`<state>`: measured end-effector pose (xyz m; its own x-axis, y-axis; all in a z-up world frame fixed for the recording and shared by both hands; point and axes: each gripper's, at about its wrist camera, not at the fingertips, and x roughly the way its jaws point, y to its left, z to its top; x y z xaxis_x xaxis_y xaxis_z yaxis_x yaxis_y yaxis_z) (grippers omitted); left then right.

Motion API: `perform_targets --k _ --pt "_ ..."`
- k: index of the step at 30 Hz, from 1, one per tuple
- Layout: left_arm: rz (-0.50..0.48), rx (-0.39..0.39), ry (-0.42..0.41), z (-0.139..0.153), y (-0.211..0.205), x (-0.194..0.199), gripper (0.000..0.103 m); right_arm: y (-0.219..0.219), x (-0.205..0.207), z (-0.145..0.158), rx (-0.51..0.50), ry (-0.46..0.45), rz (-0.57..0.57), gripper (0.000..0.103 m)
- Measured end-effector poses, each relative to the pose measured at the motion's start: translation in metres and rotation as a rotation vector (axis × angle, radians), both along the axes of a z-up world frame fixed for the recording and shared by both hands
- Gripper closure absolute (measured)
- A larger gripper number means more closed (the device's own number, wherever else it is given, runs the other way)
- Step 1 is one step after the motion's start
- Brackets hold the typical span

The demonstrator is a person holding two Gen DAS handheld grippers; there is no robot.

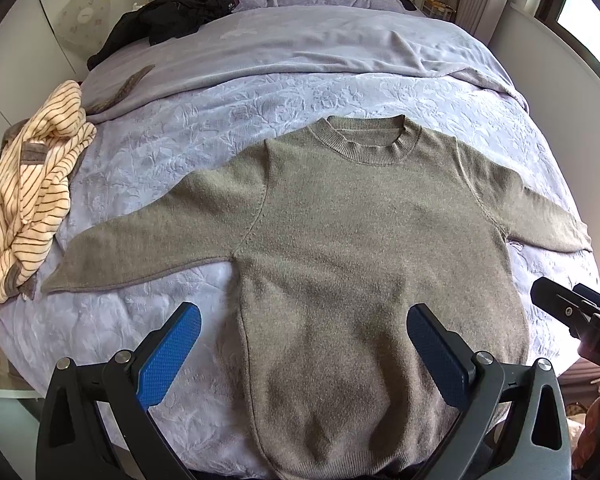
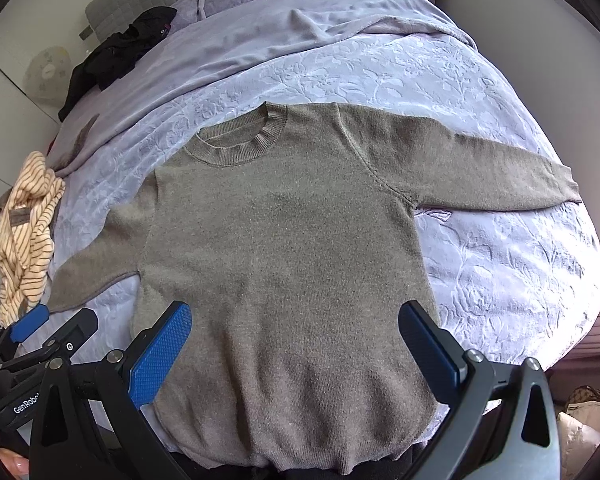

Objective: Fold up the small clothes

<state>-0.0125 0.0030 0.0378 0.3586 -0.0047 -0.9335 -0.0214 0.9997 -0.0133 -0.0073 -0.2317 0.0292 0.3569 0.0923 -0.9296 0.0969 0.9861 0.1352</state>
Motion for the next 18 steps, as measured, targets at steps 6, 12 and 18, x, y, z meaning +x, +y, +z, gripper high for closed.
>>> perform_targets --k 6,12,18 --pt "0.006 -0.013 0.008 -0.0025 0.0027 0.0016 0.000 0.0007 0.0009 -0.0019 -0.005 0.005 0.006 0.000" --pt "0.011 -0.020 0.014 -0.0049 0.0045 0.0017 0.000 0.0008 0.0023 -0.0033 -0.009 0.012 0.006 0.000" --pt "0.018 -0.026 0.021 -0.0093 0.0055 0.0004 0.000 0.0009 0.0039 -0.0048 -0.009 0.019 0.013 0.000"
